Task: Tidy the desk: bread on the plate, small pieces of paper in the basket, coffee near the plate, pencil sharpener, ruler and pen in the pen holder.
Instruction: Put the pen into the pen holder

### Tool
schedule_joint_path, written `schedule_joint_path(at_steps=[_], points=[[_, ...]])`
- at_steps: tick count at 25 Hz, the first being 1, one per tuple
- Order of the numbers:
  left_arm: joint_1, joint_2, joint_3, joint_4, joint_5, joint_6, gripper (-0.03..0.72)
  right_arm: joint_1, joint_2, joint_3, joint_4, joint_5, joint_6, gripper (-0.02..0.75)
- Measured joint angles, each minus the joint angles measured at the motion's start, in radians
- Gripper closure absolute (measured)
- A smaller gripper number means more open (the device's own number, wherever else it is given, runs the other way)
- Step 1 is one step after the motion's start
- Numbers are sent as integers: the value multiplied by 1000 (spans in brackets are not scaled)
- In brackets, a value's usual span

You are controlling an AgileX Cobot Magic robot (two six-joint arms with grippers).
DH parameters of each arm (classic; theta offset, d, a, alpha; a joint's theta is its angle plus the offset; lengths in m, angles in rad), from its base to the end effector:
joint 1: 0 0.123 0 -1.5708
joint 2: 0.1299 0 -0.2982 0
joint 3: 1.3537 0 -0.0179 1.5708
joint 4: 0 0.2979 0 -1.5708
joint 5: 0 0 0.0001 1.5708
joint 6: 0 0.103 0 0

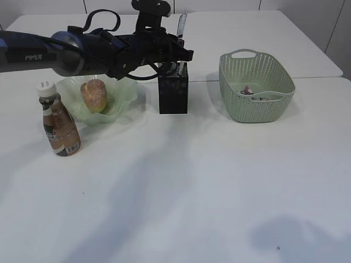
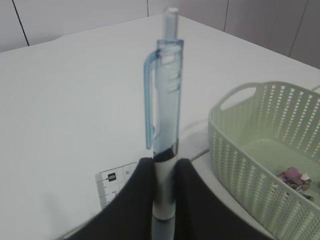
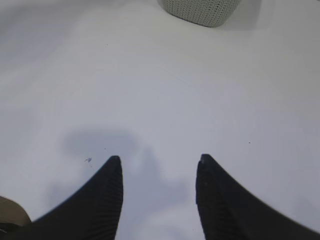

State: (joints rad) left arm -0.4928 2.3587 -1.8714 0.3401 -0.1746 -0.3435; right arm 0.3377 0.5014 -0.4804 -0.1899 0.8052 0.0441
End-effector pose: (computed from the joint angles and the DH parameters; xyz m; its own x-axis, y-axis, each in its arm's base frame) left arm 0.5418 -0.2977 0.1806 -0.2097 0.1033 -0.9723 0.5202 0.8537 -0.0215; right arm 0.1285 0.0303 0.2684 -0.6062 -0.3055 -0.7343 -0.2871 0.9451 -0.1561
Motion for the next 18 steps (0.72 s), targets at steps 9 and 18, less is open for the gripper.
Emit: schedule_joint_path(at_steps=[9, 18], points=[[0, 0, 0, 0, 4, 0, 626, 0, 0, 0, 0, 0, 0, 351], [0, 16, 0, -2, 10, 0, 625, 0, 0, 0, 0, 0, 0, 351]])
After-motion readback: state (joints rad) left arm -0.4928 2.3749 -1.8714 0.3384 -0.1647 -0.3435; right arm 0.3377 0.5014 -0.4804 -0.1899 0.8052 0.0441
